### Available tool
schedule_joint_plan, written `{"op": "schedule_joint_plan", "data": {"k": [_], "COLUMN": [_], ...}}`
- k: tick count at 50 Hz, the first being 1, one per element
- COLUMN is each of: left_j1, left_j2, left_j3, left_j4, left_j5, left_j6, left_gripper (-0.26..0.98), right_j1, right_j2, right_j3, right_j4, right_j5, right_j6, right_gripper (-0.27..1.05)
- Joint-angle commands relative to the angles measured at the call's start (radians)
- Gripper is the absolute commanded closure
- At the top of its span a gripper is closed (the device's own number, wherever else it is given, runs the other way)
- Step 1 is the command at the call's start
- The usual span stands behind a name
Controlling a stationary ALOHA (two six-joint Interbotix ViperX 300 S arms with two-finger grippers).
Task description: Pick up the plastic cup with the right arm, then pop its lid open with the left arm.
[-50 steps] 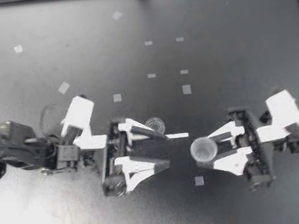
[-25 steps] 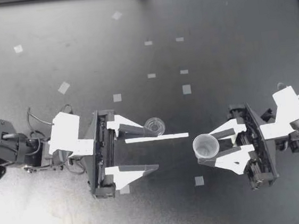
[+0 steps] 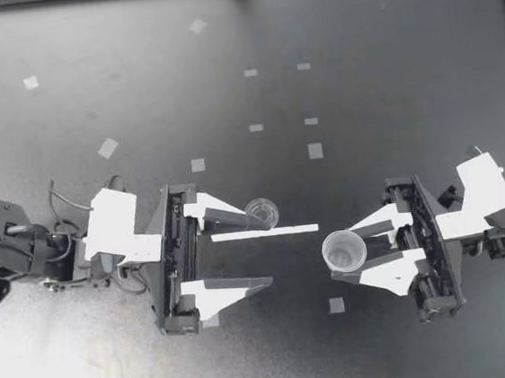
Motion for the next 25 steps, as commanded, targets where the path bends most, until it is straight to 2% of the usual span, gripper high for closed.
{"op": "schedule_joint_plan", "data": {"k": [1, 25], "left_j1": [0.0, 0.0], "left_j2": [-0.012, -0.012], "left_j3": [-0.018, -0.018], "left_j4": [0.003, 0.002], "left_j5": [-0.002, 0.003], "left_j6": [0.002, -0.005], "left_gripper": [-0.02, -0.02], "right_j1": [0.005, 0.005], "right_j2": [-0.009, -0.009], "right_j3": [-0.017, -0.017], "right_j4": [0.0, 0.0], "right_j5": [0.0, 0.012], "right_j6": [-0.002, -0.003], "right_gripper": [0.43, 0.43]}}
